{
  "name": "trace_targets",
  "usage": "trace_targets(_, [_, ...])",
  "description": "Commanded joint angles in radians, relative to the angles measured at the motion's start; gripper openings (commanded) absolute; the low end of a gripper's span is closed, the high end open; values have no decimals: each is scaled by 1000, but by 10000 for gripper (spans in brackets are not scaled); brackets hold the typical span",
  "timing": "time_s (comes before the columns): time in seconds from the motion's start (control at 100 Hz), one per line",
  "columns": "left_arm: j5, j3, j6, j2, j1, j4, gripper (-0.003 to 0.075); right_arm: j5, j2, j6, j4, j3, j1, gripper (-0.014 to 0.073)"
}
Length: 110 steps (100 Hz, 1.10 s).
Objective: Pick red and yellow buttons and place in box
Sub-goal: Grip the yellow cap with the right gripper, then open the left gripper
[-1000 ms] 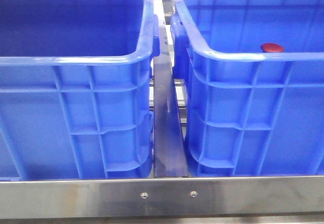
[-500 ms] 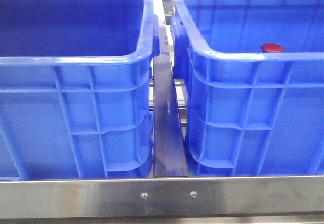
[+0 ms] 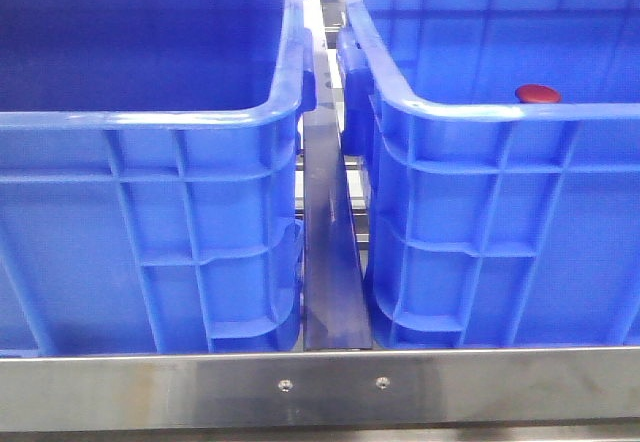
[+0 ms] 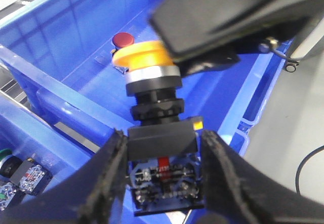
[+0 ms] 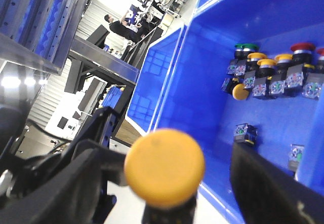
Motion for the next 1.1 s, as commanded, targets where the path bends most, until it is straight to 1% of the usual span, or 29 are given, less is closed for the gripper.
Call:
trace_targets(0.0, [-83,-38,0,-20,-7,-2,-19,59,7,-29,74,-56,2,526])
trace_targets(0.06, [-83,-38,0,-20,-7,-2,-19,76,23,-30,74,-72,2,484])
trace_targets(0.23, [-83,-38,0,-20,-7,-2,-19,109,48,-30,73,-86,2,304])
trace_targets(0.3, [-83,-38,0,-20,-7,-2,-18,109,48,-31,69,-86,2,252])
trace_targets(0.35, [-83,-38,0,-20,-7,-2,-16,111,48,-32,69,-86,2,232])
trace_targets(0.42, [-83,-38,0,-20,-7,-2,10,110,48,-34,69,-86,2,224])
trace_targets(0.47, [-83,-38,0,-20,-7,3,57,110,48,-38,69,-86,2,224])
trace_targets(0.52, [-83,-38,0,-20,-7,3,124,110,48,-47,69,-86,2,224])
trace_targets(0.64, [-81,-38,0,-22,-2,6,349,108,48,-77,69,-86,2,224])
trace_targets(0.69, [-81,-38,0,-23,-2,6,419,104,48,-87,69,-86,1,224])
trace_targets(0.74, [-81,-38,0,-25,-2,8,463,96,48,-103,70,-86,1,224])
trace_targets(0.78, [-79,-38,0,-26,-2,8,479,88,48,-118,72,-86,1,224])
trace_targets(0.96, [-56,-38,-14,-26,12,17,481,26,45,-168,83,-86,1,224])
trace_targets(1.09, [-38,-38,-57,-26,103,20,481,4,45,-196,86,-86,-20,224])
